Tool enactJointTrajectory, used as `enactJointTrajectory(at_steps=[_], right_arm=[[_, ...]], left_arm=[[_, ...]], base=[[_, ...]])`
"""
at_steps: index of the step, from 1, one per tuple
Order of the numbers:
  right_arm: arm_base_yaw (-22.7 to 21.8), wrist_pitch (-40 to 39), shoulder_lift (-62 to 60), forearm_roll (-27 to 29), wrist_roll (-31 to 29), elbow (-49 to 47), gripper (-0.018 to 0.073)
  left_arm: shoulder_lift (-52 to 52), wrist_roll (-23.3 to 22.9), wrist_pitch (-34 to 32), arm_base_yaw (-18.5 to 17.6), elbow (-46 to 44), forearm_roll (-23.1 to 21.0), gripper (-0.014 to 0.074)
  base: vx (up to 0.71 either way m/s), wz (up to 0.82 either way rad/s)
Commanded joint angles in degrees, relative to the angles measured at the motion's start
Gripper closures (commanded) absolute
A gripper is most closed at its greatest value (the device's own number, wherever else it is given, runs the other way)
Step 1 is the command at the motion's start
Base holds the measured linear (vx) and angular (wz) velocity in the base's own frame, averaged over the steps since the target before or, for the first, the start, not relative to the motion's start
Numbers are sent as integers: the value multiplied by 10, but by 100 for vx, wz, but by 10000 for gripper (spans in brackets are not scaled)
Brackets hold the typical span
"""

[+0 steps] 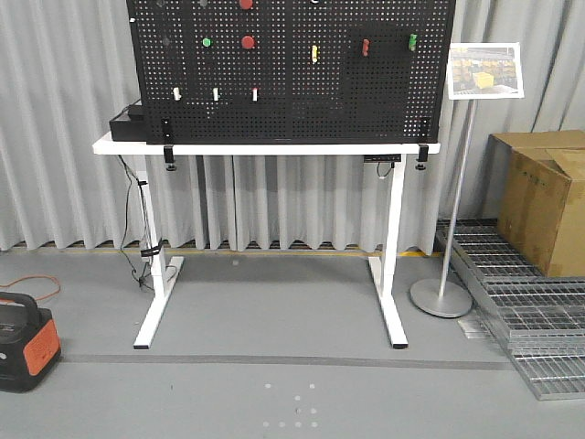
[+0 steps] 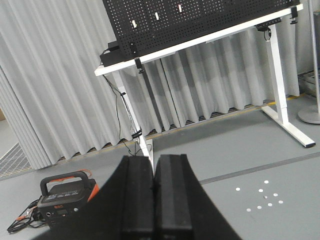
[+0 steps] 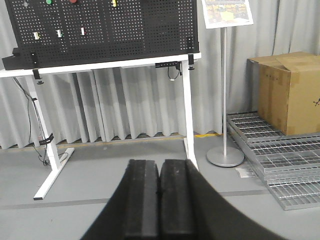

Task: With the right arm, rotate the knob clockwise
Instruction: 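Drive the base toward the black pegboard with both arms held still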

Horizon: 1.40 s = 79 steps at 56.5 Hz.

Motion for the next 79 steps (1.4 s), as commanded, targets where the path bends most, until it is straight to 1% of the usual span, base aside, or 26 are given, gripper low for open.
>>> enactJointTrajectory(at_steps=[1,45,79], right_arm=[[-3,-50,-7,-7,-1,5,570],[-3,-50,-7,-7,-1,5,570],[-3,-50,-7,-7,-1,5,570]], left_arm=[[6,-2,-48,-5,9,-3,603],[6,-2,-48,-5,9,-3,603],[6,-2,-48,-5,9,-3,603]], base=[[0,1],[2,1],[29,0]])
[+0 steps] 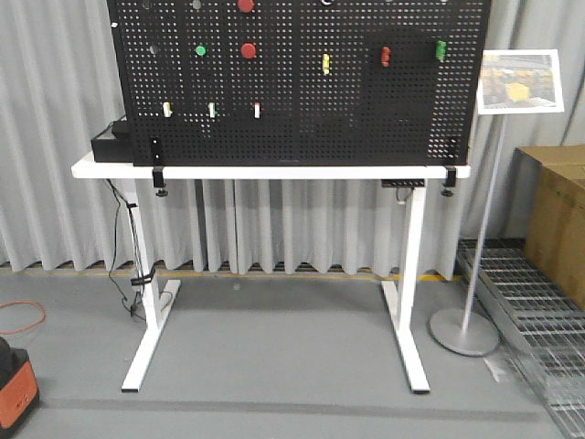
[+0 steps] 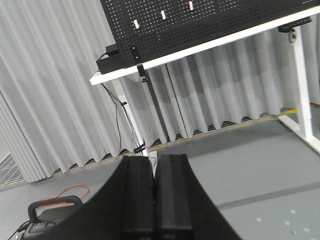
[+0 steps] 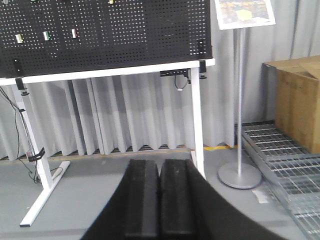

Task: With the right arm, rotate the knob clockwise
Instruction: 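Drive the base toward the black pegboard with both arms held still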

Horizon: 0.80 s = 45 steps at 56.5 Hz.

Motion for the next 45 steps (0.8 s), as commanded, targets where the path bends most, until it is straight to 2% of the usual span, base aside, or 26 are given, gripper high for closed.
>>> enactJointTrajectory(at_steps=[1,45], right_arm=[[-3,-50,-7,-7,-1,5,570],[-3,-50,-7,-7,-1,5,570]], left_arm=[[6,-2,-48,-5,9,-3,603],[6,-2,-48,-5,9,-3,603]], base=[[41,9],[47,1]])
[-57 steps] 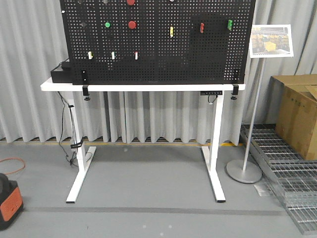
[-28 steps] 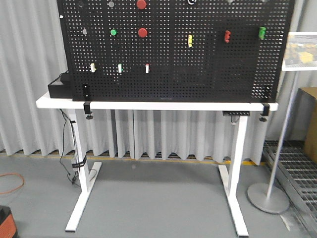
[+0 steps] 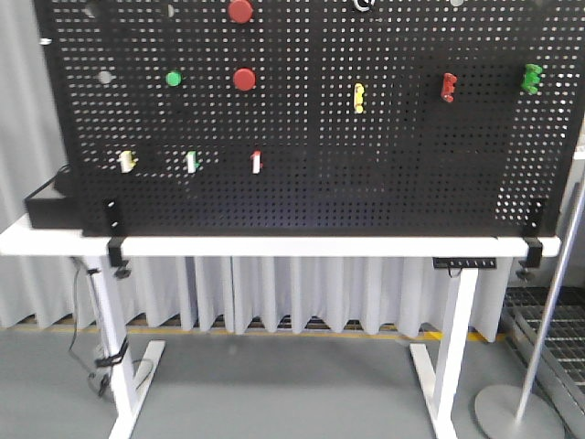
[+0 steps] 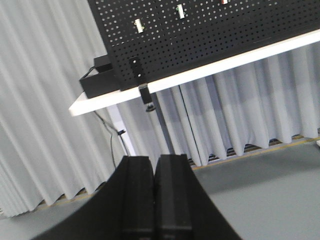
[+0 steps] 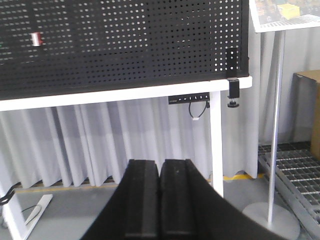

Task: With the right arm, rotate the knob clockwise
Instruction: 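Drive the base toward the black pegboard with both arms held still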

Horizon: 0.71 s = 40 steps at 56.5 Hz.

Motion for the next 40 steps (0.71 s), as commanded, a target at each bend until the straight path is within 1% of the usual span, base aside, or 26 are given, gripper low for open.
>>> enactJointTrajectory(at_steps=[1,19,40], right_arm=[[-3,-50,-7,-7,-1,5,570],[-3,-50,-7,-7,-1,5,570],[-3,-50,-7,-7,-1,5,570]], left_arm=[[6,-2,-48,-5,9,-3,603],[6,-2,-48,-5,9,-3,603],[6,-2,-48,-5,9,-3,603]], base=[[47,-8],[44,-5],[40,5]])
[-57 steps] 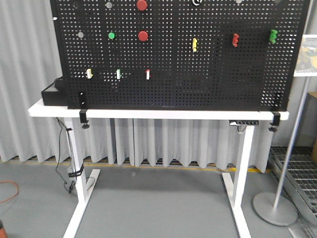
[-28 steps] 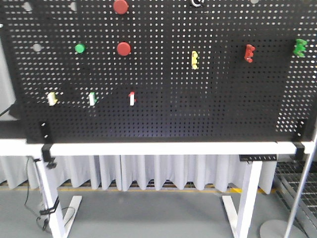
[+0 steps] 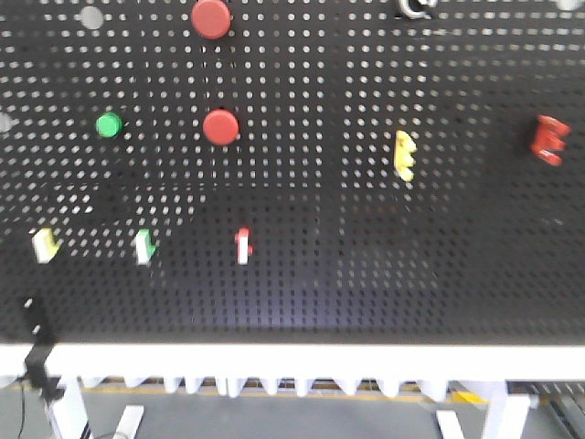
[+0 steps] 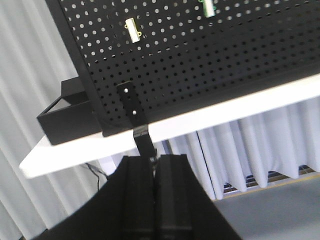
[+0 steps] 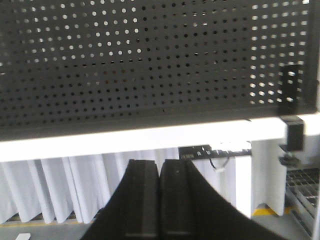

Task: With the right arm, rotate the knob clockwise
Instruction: 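Drive the base toward the black pegboard with both arms held still, then raise the right gripper toward the silver knob at the board's top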

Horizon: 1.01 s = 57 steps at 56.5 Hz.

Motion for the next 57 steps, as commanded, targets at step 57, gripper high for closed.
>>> enactJointTrajectory(at_steps=[57], right_arm=[[-3,-59,-7,-7,-1,5,570]], left_arm=[[6,-2,-48,-5,9,-3,603]], base=[[16,-1]])
